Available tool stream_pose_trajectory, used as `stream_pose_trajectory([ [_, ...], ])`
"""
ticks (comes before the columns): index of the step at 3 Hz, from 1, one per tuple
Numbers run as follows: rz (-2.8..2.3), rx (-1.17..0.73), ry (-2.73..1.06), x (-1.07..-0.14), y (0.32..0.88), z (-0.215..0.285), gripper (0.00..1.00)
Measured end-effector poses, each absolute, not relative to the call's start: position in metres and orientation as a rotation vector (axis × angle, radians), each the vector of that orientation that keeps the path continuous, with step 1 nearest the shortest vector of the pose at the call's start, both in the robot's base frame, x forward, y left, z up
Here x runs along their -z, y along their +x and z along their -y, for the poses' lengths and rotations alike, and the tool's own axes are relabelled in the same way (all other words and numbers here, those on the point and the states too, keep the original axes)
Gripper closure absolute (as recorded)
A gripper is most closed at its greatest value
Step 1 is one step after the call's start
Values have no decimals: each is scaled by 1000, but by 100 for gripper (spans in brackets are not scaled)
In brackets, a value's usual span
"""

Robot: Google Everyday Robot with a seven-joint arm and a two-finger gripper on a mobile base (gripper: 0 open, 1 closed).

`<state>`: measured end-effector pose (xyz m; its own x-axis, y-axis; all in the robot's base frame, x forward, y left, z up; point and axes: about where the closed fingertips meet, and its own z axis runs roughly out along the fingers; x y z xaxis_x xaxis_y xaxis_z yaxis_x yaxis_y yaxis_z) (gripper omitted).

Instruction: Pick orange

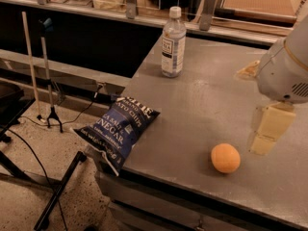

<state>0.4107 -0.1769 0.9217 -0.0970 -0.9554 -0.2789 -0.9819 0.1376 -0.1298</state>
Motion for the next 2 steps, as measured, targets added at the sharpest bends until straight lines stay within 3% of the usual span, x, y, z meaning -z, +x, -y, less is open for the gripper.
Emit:
stream_pose_trajectory([
  [2,-2125,-191,-1927,-876,402,171,0],
])
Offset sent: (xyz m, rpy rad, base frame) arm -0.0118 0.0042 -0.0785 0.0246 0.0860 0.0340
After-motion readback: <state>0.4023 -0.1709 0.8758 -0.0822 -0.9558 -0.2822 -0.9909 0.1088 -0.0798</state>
